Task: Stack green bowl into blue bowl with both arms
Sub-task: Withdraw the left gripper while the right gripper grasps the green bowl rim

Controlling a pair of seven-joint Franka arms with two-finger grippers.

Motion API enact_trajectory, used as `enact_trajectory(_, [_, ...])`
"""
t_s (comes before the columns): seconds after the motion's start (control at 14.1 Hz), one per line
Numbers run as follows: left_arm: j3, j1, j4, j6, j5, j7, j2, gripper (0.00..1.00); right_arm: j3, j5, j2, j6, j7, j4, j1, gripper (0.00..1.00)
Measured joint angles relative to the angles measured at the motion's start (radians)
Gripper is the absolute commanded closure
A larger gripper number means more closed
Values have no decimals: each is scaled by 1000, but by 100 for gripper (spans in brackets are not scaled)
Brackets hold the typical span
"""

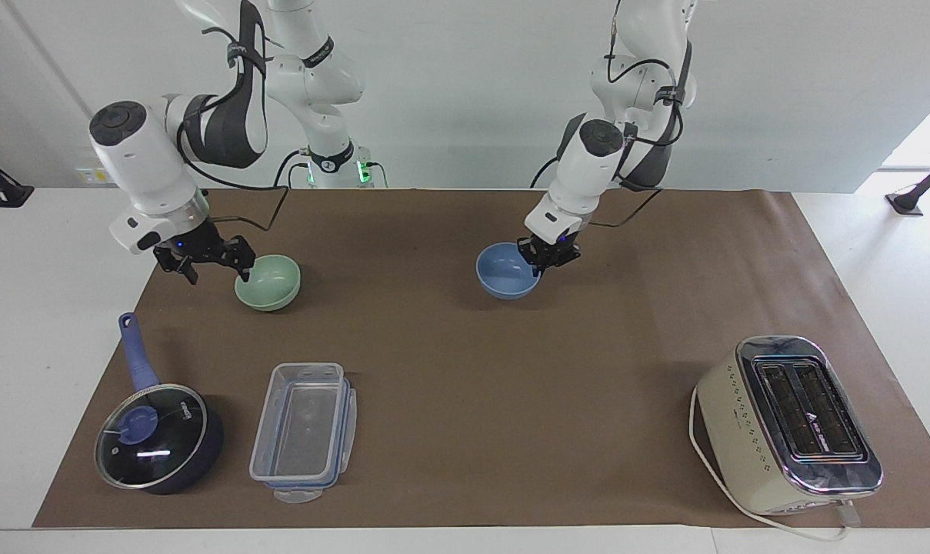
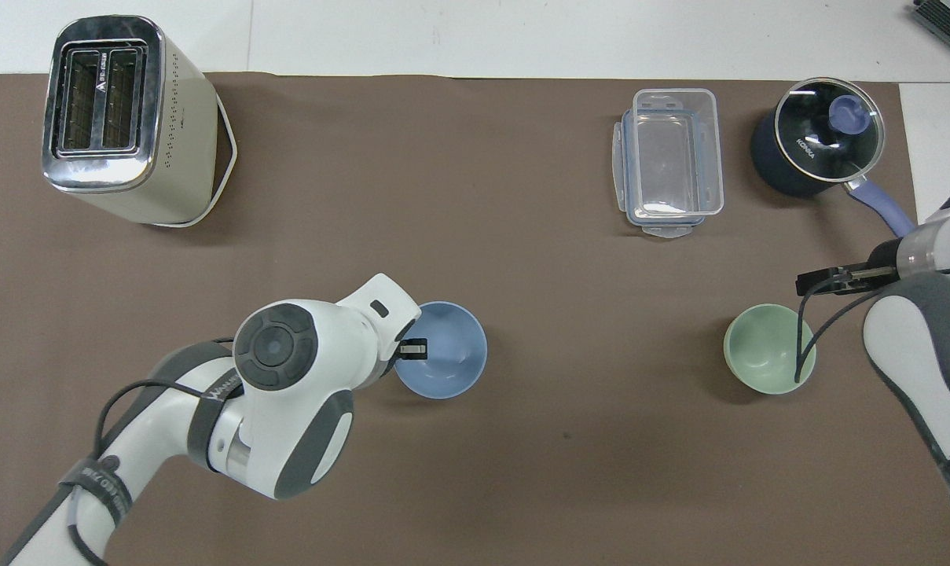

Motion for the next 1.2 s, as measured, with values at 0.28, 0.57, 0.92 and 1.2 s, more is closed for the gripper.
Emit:
enact_trajectory(0.28, [0, -62, 0, 40, 0, -51, 34, 100, 0, 0, 8, 125, -39, -128, -27, 0])
enact_trajectory(0.57, [6, -68, -6, 42, 0, -76, 49, 32, 0, 4, 10, 222, -57, -217, -47, 0])
enact_trajectory(0.92, [23, -55, 4, 38, 0, -94, 47, 0, 0, 11, 24, 252, -100, -244, -53, 100])
enact_trajectory(1.2, [43, 21, 68, -56, 0, -20, 3, 0, 0, 41, 24, 252, -115, -240, -67, 100])
